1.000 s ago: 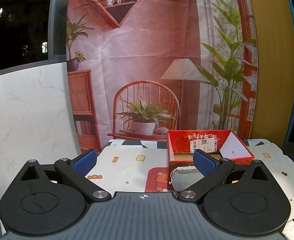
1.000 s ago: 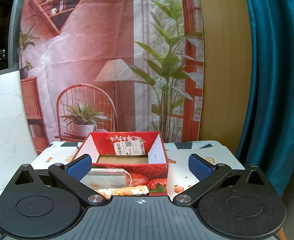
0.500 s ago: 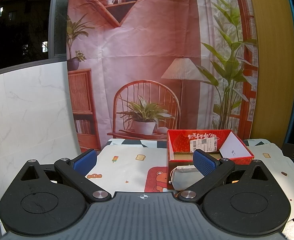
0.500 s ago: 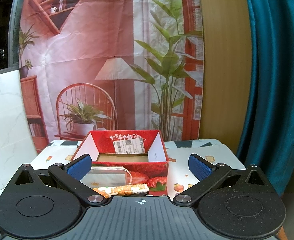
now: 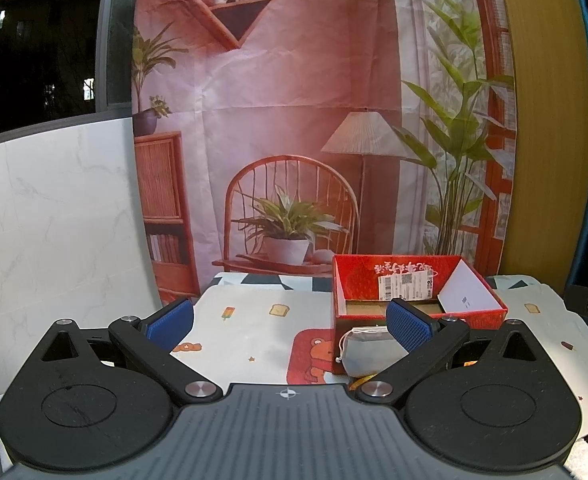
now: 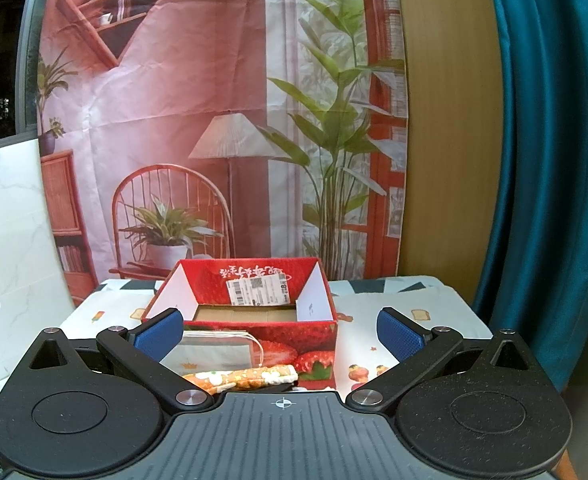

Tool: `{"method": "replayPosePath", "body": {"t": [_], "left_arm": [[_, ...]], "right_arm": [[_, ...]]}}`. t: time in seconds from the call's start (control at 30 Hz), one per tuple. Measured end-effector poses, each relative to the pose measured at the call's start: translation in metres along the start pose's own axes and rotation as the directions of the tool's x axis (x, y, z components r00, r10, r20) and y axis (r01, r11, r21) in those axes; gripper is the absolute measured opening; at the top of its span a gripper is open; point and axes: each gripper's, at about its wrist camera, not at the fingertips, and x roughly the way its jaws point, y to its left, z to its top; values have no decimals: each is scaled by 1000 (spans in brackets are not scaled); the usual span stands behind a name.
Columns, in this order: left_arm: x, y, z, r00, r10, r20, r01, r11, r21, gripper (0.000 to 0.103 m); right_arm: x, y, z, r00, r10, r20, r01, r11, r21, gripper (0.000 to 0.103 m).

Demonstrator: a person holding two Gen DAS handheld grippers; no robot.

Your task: Organize soft objects

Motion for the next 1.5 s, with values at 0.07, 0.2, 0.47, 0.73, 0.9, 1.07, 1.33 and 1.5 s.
{"method": "replayPosePath", "body": {"t": [0.07, 0.2, 0.47, 0.73, 0.9, 1.07, 1.33, 1.5], "left_arm": [[3, 0, -2, 1000, -4, -6, 4, 1000, -2, 103], [22, 1, -5, 999, -6, -45, 6, 1000, 2, 103], [85, 5, -22, 985, -35, -171, 40, 999, 24, 103], [141, 4, -79, 910, -174, -377, 179, 984, -23, 103], [160, -3, -112, 858, -223, -463, 237, 971, -30, 103], [186, -8, -130, 825, -223, -520, 241, 970, -34, 102], [213, -10, -143, 796, -249, -552, 247, 966, -79, 86], [217, -10, -149, 791, -302, -531, 275, 952, -132, 70]], "right_arm": [[1, -3, -2, 1000, 18, 11, -18, 1000, 12, 103], [6, -9, -9, 997, 54, 56, -56, 998, 30, 103], [50, -23, -28, 994, 104, 44, -106, 994, 35, 103], [82, -21, -78, 992, 123, 39, -122, 992, -28, 103], [100, -9, -102, 992, 109, -58, -114, 989, -89, 103], [115, -9, -121, 989, 83, -125, -94, 992, -85, 103], [149, -29, -147, 973, -9, -230, 5, 1000, -16, 103], [171, -45, -157, 968, -50, -247, 57, 998, 19, 103]]}}
